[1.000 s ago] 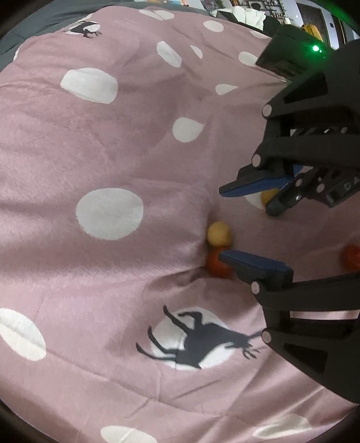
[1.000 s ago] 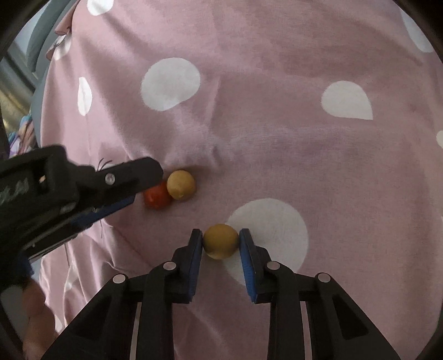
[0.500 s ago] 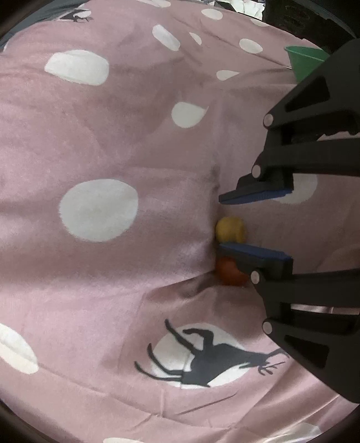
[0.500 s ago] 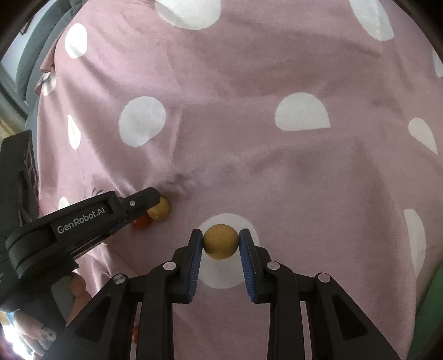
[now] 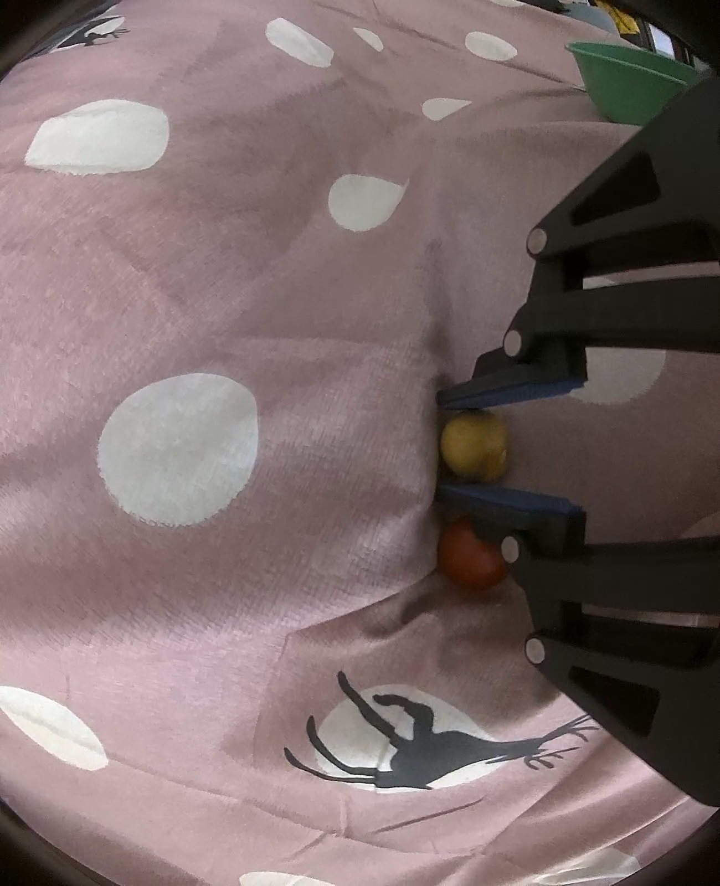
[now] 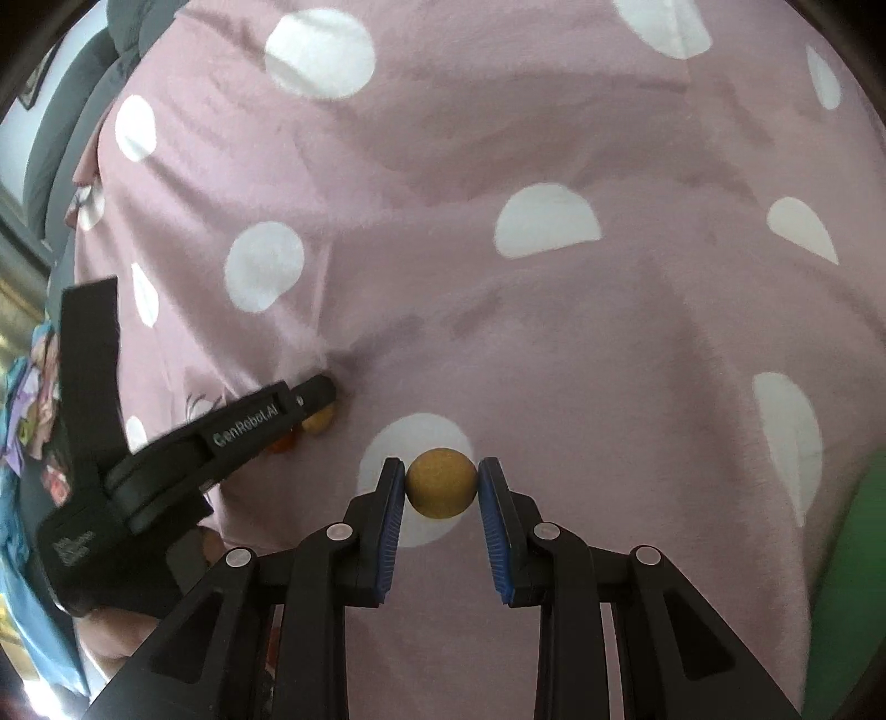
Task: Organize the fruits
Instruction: 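Carry both small round fruits over the green bowl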
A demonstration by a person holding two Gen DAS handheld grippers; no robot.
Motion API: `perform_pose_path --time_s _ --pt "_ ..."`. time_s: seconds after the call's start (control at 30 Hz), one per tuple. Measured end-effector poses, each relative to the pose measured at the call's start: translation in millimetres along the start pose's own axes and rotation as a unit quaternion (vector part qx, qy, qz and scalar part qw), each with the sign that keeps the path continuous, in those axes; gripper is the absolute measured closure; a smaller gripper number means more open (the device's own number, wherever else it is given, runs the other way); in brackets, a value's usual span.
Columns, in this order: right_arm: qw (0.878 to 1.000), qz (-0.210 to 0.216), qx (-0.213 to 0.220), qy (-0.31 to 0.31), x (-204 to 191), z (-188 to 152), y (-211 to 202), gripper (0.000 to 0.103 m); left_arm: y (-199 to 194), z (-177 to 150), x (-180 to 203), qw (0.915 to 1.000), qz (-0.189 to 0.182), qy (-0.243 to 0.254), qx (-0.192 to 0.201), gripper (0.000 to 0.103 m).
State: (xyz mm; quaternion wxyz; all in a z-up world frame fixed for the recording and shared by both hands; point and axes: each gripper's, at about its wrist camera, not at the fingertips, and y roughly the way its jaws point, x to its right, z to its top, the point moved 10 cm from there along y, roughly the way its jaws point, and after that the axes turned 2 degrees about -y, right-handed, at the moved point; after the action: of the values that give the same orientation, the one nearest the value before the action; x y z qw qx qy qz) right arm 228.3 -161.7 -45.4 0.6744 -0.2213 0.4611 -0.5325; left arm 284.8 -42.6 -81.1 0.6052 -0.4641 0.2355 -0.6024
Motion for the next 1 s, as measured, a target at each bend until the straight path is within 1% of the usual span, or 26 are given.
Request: perform_pose_path --time_s 0.07,0.13,0.2,0.27,0.33,0.43,0.5,0.6,0.63,0.7,0.73,0.83,0.87,0.93,1.0 --pt "1.0 0.001 0.008 0.003 1 4 -5 0.074 1 0 2 0.9999 0.009 0.008 0.002 0.077" --pt "1.0 0.003 0.016 0.007 3 6 -10 0.074 1 -3 9 0.9998 0.015 0.01 -0.003 0.077" --pt "1.0 0.003 0.024 0.01 9 11 -17 0.074 -6 -4 17 0.9999 0.007 0.01 -0.001 0.077" --pt "0.999 0.003 0.035 0.013 11 16 -24 0.074 -21 -3 27 0.9998 0.001 0.017 0.008 0.077" --pt "0.999 0.002 0.047 0.016 13 19 -34 0.074 -39 -5 35 0.9996 0.004 0.019 0.019 0.077" --pt "0.998 -0.004 0.066 0.02 22 19 -55 0.074 -68 -17 55 0.9982 -0.005 0.052 0.03 0.077" --pt "0.996 -0.02 0.08 0.018 29 20 -68 0.074 -89 -25 64 0.997 -0.014 0.063 0.041 0.077" --pt "0.994 -0.034 0.107 0.018 39 22 -93 0.074 -118 -46 76 0.9956 -0.043 0.065 0.052 0.077" --pt "0.992 -0.037 0.115 0.02 41 22 -100 0.074 -127 -52 72 0.9952 -0.053 0.065 0.051 0.076" --pt "0.99 -0.043 0.135 0.028 50 17 -115 0.073 -139 -71 82 0.9939 -0.064 0.074 0.052 0.076" --pt "0.988 -0.047 0.142 0.033 57 10 -121 0.073 -144 -82 89 0.9925 -0.067 0.086 0.054 0.076" --pt "0.985 -0.078 0.147 0.044 74 -6 -129 0.073 -157 -98 100 0.9886 -0.074 0.118 0.056 0.076" --pt "0.984 -0.09 0.148 0.045 80 -10 -133 0.073 -162 -104 107 0.9867 -0.085 0.127 0.055 0.076" --pt "0.981 -0.106 0.153 0.053 92 -13 -140 0.073 -172 -113 124 0.9802 -0.117 0.15 0.055 0.076" --pt "0.979 -0.114 0.154 0.067 106 -15 -147 0.073 -175 -118 135 0.9776 -0.122 0.161 0.06 0.076"
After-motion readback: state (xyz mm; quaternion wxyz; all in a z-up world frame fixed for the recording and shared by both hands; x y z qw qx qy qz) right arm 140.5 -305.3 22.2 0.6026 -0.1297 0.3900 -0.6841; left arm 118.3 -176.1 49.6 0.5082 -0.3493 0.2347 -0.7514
